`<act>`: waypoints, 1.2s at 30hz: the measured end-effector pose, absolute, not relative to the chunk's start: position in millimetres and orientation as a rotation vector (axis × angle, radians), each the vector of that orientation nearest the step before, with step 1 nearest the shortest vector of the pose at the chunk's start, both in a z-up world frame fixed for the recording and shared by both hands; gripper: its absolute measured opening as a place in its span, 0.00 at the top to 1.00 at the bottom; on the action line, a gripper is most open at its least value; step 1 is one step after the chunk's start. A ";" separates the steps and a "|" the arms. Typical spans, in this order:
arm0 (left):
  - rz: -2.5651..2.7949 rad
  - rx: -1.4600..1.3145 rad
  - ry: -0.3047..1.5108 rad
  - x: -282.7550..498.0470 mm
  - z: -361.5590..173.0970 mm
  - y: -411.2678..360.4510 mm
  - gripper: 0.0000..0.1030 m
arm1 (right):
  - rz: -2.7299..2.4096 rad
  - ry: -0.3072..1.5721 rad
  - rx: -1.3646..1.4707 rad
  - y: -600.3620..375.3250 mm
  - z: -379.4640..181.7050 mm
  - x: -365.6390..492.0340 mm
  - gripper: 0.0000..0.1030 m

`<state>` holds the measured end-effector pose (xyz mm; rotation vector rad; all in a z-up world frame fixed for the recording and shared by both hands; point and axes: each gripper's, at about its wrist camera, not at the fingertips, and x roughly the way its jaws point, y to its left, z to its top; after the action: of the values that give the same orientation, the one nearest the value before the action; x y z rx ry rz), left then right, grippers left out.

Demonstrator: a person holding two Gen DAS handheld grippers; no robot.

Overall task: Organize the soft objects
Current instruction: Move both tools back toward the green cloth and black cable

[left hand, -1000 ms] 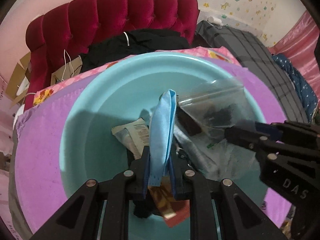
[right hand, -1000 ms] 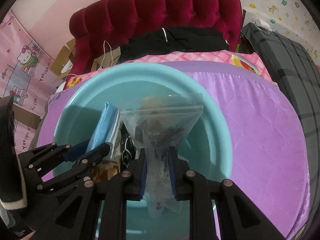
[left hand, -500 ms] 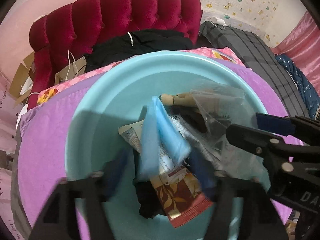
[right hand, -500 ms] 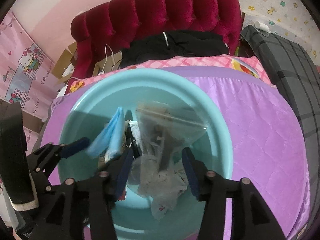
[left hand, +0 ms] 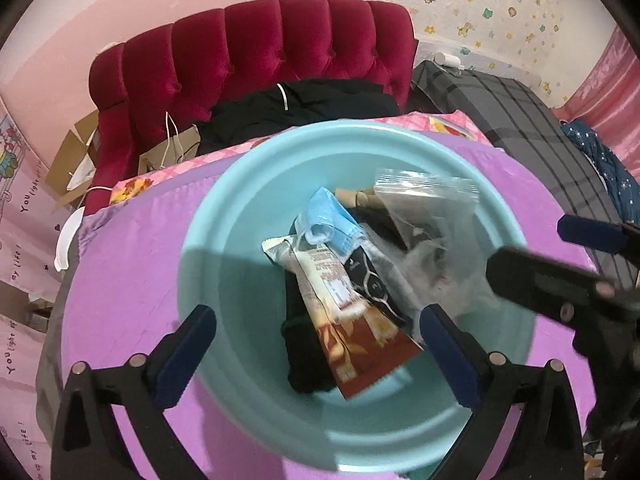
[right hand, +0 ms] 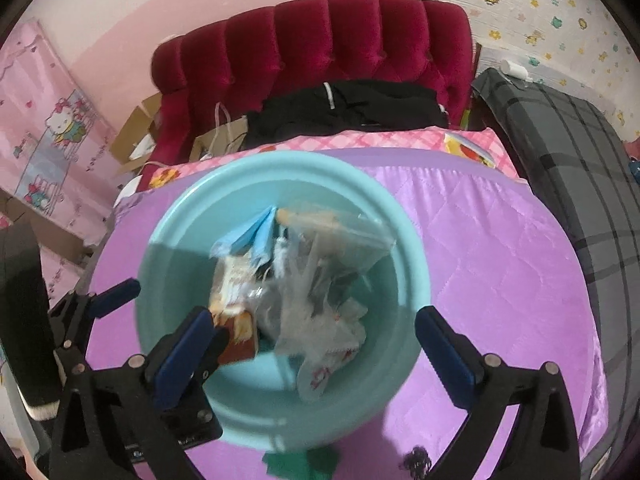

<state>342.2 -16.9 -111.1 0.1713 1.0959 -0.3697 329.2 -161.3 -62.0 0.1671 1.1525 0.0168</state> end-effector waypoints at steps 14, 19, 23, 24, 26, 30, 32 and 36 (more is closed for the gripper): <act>-0.356 0.133 1.050 263.9 -71.6 -12.4 0.00 | 0.054 1.107 0.145 -166.8 -21.5 254.0 0.00; -0.341 0.175 1.023 232.8 -65.5 -16.3 0.00 | 0.068 1.114 0.136 -172.0 -21.2 225.2 0.00; -0.348 0.166 1.017 209.4 -61.9 -19.4 0.00 | 0.071 1.118 0.135 -178.1 -22.2 204.9 0.00; -0.349 0.165 1.016 205.9 -61.9 -20.5 0.00 | 0.070 1.116 0.136 -179.6 -22.3 200.6 0.00; -0.354 0.172 1.009 194.3 -61.4 -24.0 0.00 | 0.074 1.114 0.140 -183.2 -22.6 189.1 0.00; -0.361 0.169 1.006 174.0 -63.6 -28.9 0.00 | 0.073 1.117 0.147 -193.0 -26.0 169.1 0.00; -0.359 0.180 1.004 162.9 -66.3 -31.6 0.00 | 0.071 1.117 0.147 -199.0 -28.7 159.3 0.00; -0.372 0.194 1.003 142.1 -76.4 -34.1 0.00 | 0.063 1.116 0.139 -209.6 -37.7 140.8 0.00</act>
<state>142.1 -34.1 -76.4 0.1944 1.0026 -0.3722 140.8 -209.6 -37.7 0.1389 1.1155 0.0625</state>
